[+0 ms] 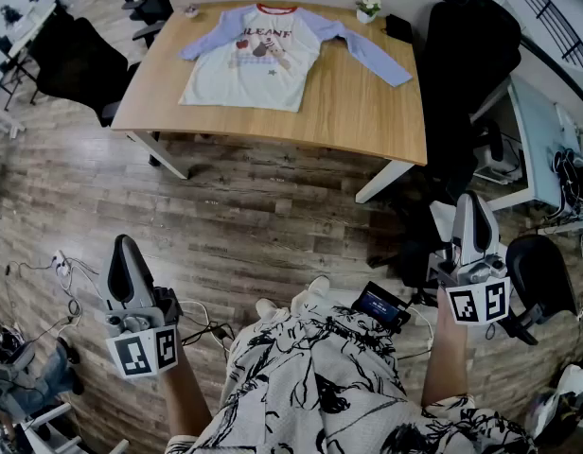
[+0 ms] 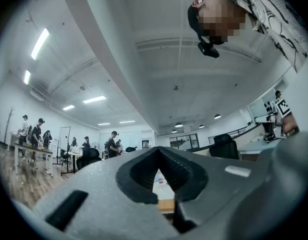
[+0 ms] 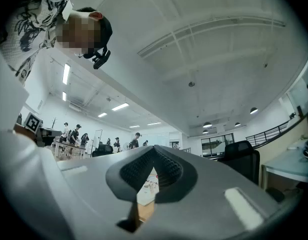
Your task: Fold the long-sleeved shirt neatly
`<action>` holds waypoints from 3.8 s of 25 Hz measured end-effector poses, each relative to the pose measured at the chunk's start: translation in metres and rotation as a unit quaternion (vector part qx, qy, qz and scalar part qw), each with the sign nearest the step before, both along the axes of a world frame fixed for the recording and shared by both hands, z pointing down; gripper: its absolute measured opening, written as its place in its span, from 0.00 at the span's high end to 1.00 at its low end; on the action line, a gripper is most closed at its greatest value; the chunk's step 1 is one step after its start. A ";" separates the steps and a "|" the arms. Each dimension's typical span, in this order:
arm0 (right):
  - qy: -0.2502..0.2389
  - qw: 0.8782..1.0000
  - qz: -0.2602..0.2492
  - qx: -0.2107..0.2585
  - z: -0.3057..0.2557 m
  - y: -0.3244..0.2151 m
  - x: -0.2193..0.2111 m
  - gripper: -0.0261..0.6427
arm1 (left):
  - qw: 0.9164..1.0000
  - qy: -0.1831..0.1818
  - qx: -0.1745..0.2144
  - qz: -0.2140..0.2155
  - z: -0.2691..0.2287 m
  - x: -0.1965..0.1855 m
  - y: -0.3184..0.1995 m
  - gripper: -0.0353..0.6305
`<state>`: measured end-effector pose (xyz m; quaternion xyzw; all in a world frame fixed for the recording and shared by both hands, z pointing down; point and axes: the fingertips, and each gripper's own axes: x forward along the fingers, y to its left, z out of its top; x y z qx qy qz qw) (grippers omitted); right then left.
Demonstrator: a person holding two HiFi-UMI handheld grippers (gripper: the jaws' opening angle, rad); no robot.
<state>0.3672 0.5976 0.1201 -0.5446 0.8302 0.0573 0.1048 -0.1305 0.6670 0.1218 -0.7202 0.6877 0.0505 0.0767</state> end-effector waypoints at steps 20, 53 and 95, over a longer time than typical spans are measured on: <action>-0.012 1.000 -0.029 0.001 0.006 0.003 -0.012 0.96 | 1.000 -0.011 -0.016 0.003 0.011 0.016 -0.005 0.95; 0.000 0.995 -0.088 -0.044 0.048 -0.082 -0.005 0.30 | 0.995 -0.014 -0.047 -0.084 0.036 0.025 -0.028 0.18; 0.024 0.998 0.019 -0.049 0.042 -0.388 -0.132 0.30 | 0.997 0.005 -0.071 0.024 0.067 -0.119 -0.427 0.18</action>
